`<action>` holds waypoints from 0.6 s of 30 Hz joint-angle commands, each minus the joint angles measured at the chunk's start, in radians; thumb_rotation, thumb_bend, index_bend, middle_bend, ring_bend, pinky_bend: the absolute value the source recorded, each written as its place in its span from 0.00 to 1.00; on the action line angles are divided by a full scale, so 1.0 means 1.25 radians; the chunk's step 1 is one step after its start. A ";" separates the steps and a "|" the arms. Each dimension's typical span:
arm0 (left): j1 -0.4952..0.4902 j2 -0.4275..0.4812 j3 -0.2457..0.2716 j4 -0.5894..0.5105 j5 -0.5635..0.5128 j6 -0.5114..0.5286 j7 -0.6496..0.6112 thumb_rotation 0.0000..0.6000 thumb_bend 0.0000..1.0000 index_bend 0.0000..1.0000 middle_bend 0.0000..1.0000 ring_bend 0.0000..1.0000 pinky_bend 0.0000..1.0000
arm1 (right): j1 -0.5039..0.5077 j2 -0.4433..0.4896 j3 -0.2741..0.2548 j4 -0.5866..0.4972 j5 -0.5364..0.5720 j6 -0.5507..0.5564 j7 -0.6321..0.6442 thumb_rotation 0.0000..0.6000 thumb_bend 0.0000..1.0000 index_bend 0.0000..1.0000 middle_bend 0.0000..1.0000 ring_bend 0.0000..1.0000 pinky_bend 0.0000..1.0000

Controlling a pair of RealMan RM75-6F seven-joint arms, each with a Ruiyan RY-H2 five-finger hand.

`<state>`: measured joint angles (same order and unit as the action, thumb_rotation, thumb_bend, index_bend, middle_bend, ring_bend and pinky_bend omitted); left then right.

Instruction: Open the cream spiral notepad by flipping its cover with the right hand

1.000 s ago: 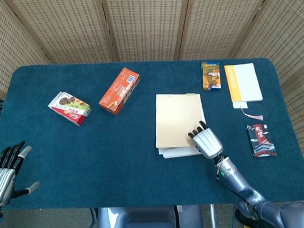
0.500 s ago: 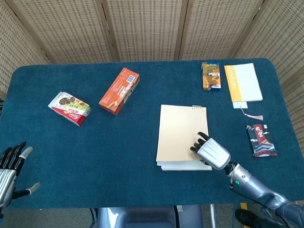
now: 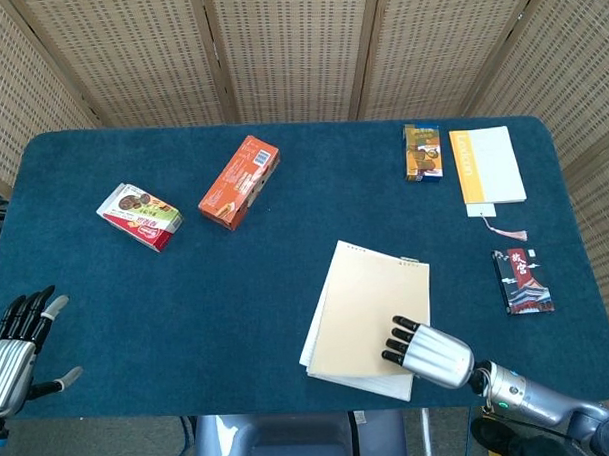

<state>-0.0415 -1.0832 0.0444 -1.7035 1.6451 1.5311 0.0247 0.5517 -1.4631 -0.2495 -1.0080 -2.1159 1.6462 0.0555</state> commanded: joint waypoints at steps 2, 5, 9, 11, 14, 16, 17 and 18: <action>0.000 -0.001 -0.001 -0.001 -0.001 -0.001 0.003 1.00 0.00 0.00 0.00 0.00 0.00 | -0.005 0.016 -0.025 0.000 -0.044 0.034 -0.007 1.00 0.47 0.67 0.63 0.55 0.36; 0.000 -0.002 -0.001 0.000 -0.001 -0.001 0.005 1.00 0.00 0.00 0.00 0.00 0.00 | -0.009 0.024 -0.041 0.001 -0.073 0.054 -0.011 1.00 0.47 0.67 0.63 0.55 0.37; 0.000 -0.003 -0.001 -0.001 -0.002 -0.001 0.007 1.00 0.00 0.00 0.00 0.00 0.00 | -0.012 0.034 -0.060 0.006 -0.113 0.075 -0.027 1.00 0.47 0.68 0.63 0.55 0.37; 0.000 -0.003 -0.001 -0.001 -0.002 0.000 0.007 1.00 0.00 0.00 0.00 0.00 0.00 | -0.013 0.035 -0.064 0.012 -0.122 0.078 -0.033 1.00 0.47 0.68 0.63 0.55 0.37; 0.000 -0.004 0.000 -0.001 -0.001 -0.001 0.009 1.00 0.00 0.00 0.00 0.00 0.00 | -0.014 0.035 -0.064 0.019 -0.122 0.075 -0.030 1.00 0.47 0.68 0.63 0.55 0.37; 0.000 -0.004 0.000 -0.001 0.000 0.000 0.009 1.00 0.00 0.00 0.00 0.00 0.00 | -0.013 0.034 -0.060 0.022 -0.118 0.074 -0.026 1.00 0.47 0.68 0.63 0.55 0.37; 0.000 -0.004 -0.001 -0.001 -0.001 0.000 0.008 1.00 0.00 0.00 0.00 0.00 0.00 | -0.013 0.035 -0.055 0.020 -0.112 0.075 -0.020 1.00 0.47 0.68 0.63 0.55 0.37; 0.000 -0.004 -0.001 -0.001 -0.001 0.000 0.008 1.00 0.00 0.00 0.00 0.00 0.00 | -0.012 0.036 -0.050 0.015 -0.105 0.076 -0.013 1.00 0.47 0.68 0.63 0.55 0.37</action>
<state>-0.0414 -1.0880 0.0430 -1.7046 1.6437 1.5315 0.0344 0.5356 -1.4197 -0.3192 -0.9833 -2.2562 1.7399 0.0298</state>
